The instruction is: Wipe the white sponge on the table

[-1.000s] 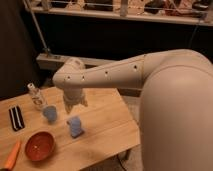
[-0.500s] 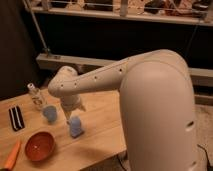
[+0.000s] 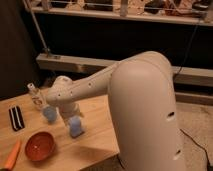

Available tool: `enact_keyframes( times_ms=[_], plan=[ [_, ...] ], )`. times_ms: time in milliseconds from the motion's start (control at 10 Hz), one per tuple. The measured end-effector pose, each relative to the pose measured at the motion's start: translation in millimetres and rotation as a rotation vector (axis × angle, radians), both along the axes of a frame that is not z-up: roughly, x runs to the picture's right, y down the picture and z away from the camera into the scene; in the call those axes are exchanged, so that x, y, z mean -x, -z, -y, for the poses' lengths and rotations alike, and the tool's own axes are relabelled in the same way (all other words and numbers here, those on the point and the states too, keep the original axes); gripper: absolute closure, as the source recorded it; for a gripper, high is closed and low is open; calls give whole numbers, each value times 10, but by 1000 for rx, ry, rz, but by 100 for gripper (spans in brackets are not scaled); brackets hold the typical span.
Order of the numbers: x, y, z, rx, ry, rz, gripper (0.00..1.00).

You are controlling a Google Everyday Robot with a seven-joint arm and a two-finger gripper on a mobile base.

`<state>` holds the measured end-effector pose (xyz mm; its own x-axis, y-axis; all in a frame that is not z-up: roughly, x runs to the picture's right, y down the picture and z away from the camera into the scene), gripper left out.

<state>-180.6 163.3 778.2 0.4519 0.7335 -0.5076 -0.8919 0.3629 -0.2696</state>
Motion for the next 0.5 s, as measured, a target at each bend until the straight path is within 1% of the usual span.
enact_keyframes(
  times_ms=[300,500],
  plan=[
    [-15,-112,-135,15,-44,-3,35],
    [-48,-205,-189,15,-56,-15,35]
  ],
)
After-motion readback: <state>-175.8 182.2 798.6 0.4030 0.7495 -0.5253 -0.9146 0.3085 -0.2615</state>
